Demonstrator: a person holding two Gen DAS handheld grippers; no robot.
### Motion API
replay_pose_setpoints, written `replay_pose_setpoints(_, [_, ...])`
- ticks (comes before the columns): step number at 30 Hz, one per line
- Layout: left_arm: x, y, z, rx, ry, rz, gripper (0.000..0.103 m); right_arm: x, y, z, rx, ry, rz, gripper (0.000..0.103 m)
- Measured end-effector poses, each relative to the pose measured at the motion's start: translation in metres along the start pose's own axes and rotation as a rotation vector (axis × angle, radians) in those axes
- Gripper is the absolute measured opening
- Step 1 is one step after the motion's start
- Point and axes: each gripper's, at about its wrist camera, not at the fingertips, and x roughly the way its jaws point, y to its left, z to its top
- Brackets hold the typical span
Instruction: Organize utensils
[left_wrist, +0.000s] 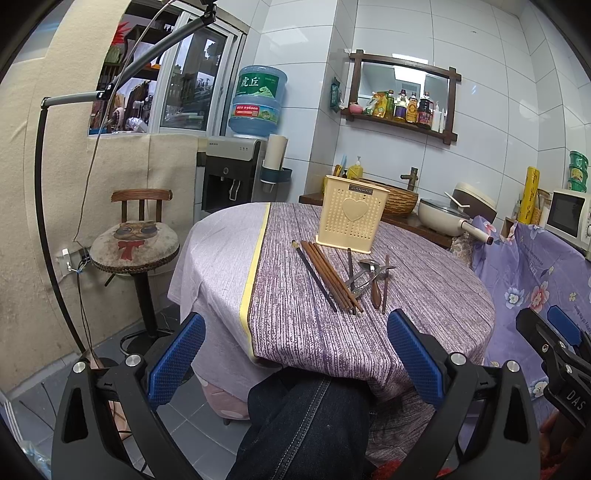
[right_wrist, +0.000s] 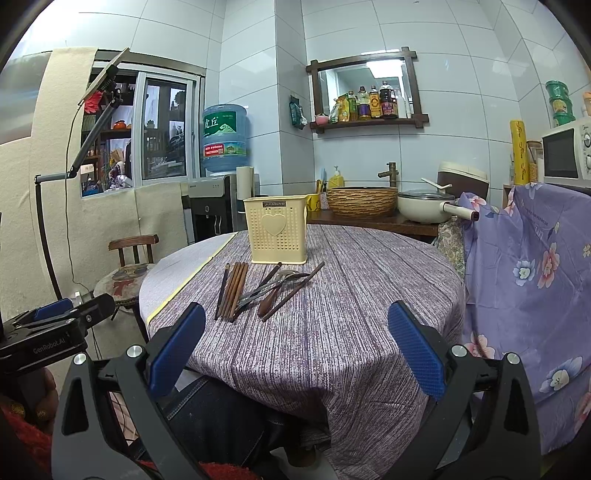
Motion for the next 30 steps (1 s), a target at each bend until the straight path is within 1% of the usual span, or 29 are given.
replay_pose_setpoints(18, [0.001, 0.001, 0.000, -0.001, 0.003, 0.000, 0.098, 0.001, 0.002, -0.001, -0.003, 0.005, 0.000, 0.098])
replay_pose_setpoints(20, [0.002, -0.002, -0.006, 0.000, 0.004, -0.001, 0.098, 0.003, 0.002, -0.002, -0.002, 0.008, 0.000, 0.098])
replay_pose_setpoints(23, [0.002, -0.002, -0.006, 0.000, 0.006, -0.002, 0.098, 0.003, 0.001, -0.002, -0.002, 0.010, 0.000, 0.098])
replay_pose_setpoints(27, [0.008, 0.000, -0.006, 0.003, 0.035, -0.012, 0.098, 0.007, 0.000, -0.003, -0.002, 0.023, -0.006, 0.098])
replay_pose_setpoints(30, [0.018, 0.004, -0.007, -0.006, 0.074, -0.011, 0.098, 0.018, -0.005, -0.003, -0.008, 0.055, -0.040, 0.098])
